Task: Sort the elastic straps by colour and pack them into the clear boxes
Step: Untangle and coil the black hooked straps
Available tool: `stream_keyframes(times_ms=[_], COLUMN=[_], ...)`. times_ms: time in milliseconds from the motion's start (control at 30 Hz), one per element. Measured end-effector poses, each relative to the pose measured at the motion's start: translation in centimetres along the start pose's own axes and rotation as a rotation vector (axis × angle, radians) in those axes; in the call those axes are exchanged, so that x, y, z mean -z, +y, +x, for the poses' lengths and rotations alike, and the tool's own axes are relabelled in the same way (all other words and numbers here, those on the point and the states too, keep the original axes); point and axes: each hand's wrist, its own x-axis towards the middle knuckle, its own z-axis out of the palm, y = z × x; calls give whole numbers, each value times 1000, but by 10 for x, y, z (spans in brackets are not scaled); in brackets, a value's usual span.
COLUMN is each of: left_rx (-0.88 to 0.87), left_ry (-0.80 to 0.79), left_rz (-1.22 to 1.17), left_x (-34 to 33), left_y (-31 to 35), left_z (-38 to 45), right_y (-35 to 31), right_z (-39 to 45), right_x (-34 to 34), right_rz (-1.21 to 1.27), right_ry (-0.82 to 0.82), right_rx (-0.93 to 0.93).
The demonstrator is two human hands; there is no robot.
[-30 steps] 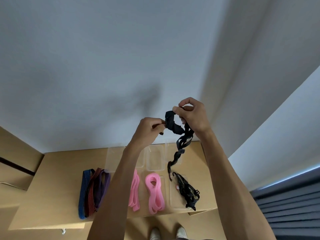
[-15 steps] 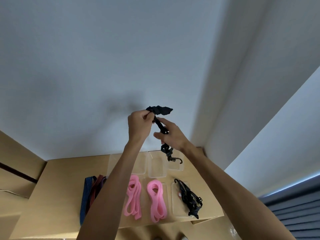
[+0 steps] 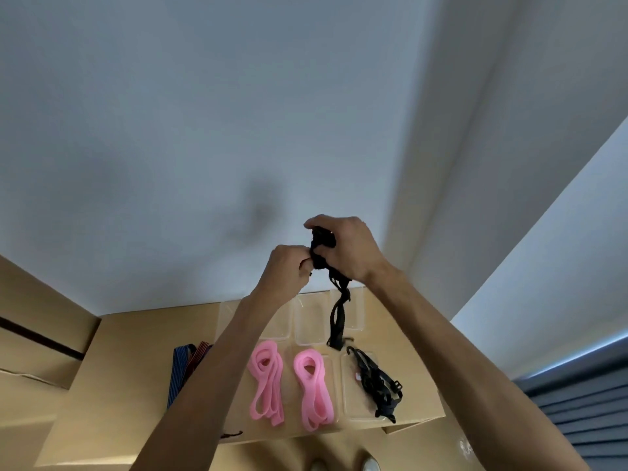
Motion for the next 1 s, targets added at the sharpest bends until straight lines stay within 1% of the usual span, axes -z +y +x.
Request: stream_keyframes(times_ms=[67, 100, 200, 233, 300, 367, 467, 533, 600, 667, 767, 833, 933, 1000], left_rx=[-16, -9, 31, 41, 65, 83, 64, 54, 68, 115, 206, 261, 299, 336], left_ry=[-4, 9, 98, 129, 157, 124, -15, -84, -102, -70, 87, 176, 168, 198], left_rz=[-152, -220, -395, -428, -466, -499, -509, -508, -516, -546, -593, -515, -336, -248], left_x=[8, 12, 17, 17, 17, 20, 26, 25, 22, 19, 15, 11, 6, 4], left_y=[0, 2, 20, 27, 33, 29, 18, 15, 13, 11, 11, 12, 7, 0], left_z=[-5, -5, 0, 2, 4, 4, 3, 2, 2, 3, 8, 14, 19, 18], right_y=[12, 19, 32, 34, 39, 44, 53, 58, 61, 63, 57, 48, 40, 39], right_z=[5, 7, 9, 9, 12, 16, 18, 16, 14, 12, 3, -4, -17, -21], right_x=[12, 15, 13, 12, 13, 20, 31, 31, 29, 23, 4, -15, -35, -39], right_rz=[341, 462, 858, 965, 1043, 1030, 986, 983, 1013, 1033, 932, 846, 750, 555], right_ry=[-76, -88, -122, -132, -153, -216, -317, -342, -341, -301, -217, -220, -294, -339], right_rx=[-56, -91, -260, -307, -362, -363, -348, -348, -356, -375, -403, -434, -480, -464])
